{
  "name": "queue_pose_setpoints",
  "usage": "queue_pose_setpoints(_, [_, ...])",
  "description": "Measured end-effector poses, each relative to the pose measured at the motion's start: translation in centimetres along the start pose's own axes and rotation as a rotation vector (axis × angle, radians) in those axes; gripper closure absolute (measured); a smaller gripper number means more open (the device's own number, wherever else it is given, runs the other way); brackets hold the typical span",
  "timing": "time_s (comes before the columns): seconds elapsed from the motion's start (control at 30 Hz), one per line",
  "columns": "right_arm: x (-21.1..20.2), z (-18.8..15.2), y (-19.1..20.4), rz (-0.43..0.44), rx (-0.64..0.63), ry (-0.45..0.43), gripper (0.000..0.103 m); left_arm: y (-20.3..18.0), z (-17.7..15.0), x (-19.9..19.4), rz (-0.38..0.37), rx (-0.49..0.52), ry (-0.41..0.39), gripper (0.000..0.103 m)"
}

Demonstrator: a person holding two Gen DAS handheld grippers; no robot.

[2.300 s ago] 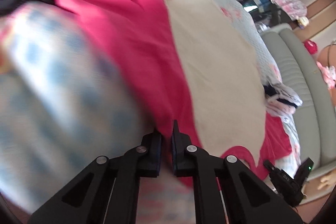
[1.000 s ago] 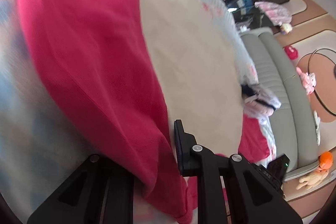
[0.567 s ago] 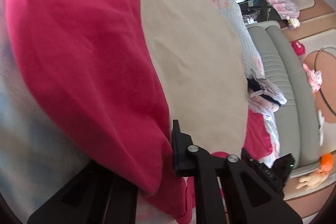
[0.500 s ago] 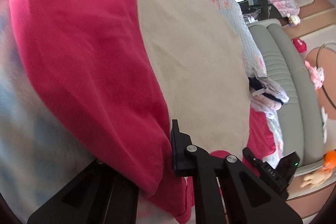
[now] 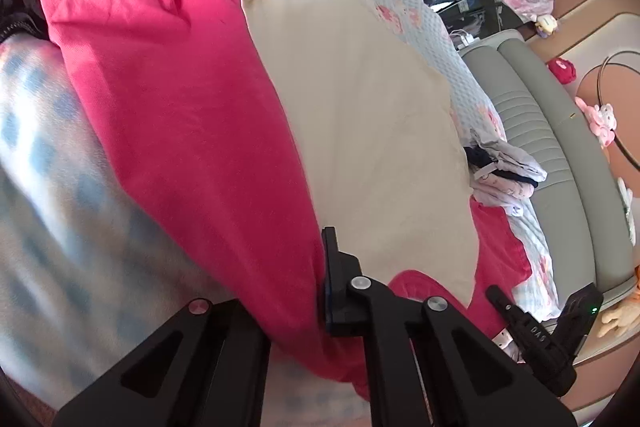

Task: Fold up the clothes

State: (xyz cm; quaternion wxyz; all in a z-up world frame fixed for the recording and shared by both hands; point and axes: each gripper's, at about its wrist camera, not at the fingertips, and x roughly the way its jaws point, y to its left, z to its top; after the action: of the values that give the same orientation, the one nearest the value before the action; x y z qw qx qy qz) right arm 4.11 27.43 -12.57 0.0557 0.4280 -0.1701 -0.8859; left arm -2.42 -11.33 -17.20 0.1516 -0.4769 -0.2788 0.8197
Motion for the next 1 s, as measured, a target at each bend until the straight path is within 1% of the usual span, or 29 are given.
queue_pose_setpoints(0.07, [-0.8, 0.2, 0.2, 0.009, 0.001, -0.012, 0.103, -0.1, 0.0, -0.6, -0.011, 0.013, -0.011, 0.100])
queue_pose_setpoints(0.13, [-1.2, 0.3, 0.4, -0.001, -0.012, -0.019, 0.103, 0.1, -0.2, -0.5, -0.008, 0.012, -0.012, 0.100])
queue_pose_setpoints(0.2, [-0.5, 0.0, 0.3, -0.055, -0.049, -0.010, 0.103, 1.0, -0.5, 0.2, -0.025, -0.025, 0.009, 0.100])
queue_pose_setpoints(0.23, [0.3, -0.3, 0.1, -0.083, -0.066, 0.011, 0.103, 1.6, -0.8, 0.7, -0.025, -0.044, 0.027, 0.100])
queue_pose_setpoints(0.27, [1.0, -0.8, -0.3, -0.091, -0.063, 0.038, 0.103, 2.1, -1.1, 1.3, -0.024, -0.061, 0.045, 0.100])
queue_pose_setpoints(0.4, [2.4, -2.4, -2.3, -0.071, 0.012, 0.101, 0.103, 2.7, -2.0, 1.7, -0.010, -0.057, 0.070, 0.100])
queue_pose_setpoints(0.47, [2.2, -2.5, -2.7, -0.063, 0.028, 0.095, 0.103, 2.8, -2.4, 1.6, -0.010, -0.048, 0.075, 0.100])
queue_pose_setpoints(0.53, [1.6, -2.2, -2.9, -0.069, 0.040, 0.077, 0.103, 2.6, -2.7, 1.3, 0.012, -0.035, 0.091, 0.100])
queue_pose_setpoints(0.6, [1.0, -1.9, -3.3, -0.070, 0.054, 0.082, 0.102, 2.5, -3.0, 0.6, 0.031, -0.025, 0.105, 0.099])
queue_pose_setpoints(0.67, [0.3, -1.7, -4.0, -0.069, 0.078, 0.104, 0.102, 2.3, -3.5, -0.5, 0.067, 0.005, 0.119, 0.098])
queue_pose_setpoints(0.73, [-1.0, -1.5, -4.9, -0.087, 0.100, 0.102, 0.101, 2.0, -3.9, -1.7, 0.091, 0.046, 0.117, 0.097])
queue_pose_setpoints(0.8, [-2.7, -1.1, -5.2, -0.104, 0.117, 0.064, 0.095, 1.3, -4.2, -2.7, 0.105, 0.096, 0.099, 0.097])
queue_pose_setpoints(0.83, [-3.6, -0.7, -5.1, -0.099, 0.126, 0.034, 0.095, 0.6, -4.2, -3.0, 0.108, 0.127, 0.081, 0.097])
queue_pose_setpoints(0.87, [-4.3, -0.2, -4.7, -0.099, 0.108, 0.004, 0.095, -0.1, -4.1, -3.3, 0.110, 0.159, 0.062, 0.097])
queue_pose_setpoints(0.93, [-5.0, 0.9, -3.0, -0.114, 0.019, -0.042, 0.095, -1.5, -4.1, -3.9, 0.115, 0.221, 0.026, 0.097])
queue_pose_setpoints(0.97, [-5.0, 1.4, -2.1, -0.113, -0.026, -0.047, 0.094, -2.2, -4.1, -4.2, 0.117, 0.252, 0.007, 0.097])
queue_pose_setpoints(1.0, [-4.8, 1.7, -1.4, -0.094, -0.053, -0.042, 0.090, -2.8, -3.9, -3.7, 0.112, 0.277, 0.011, 0.097])
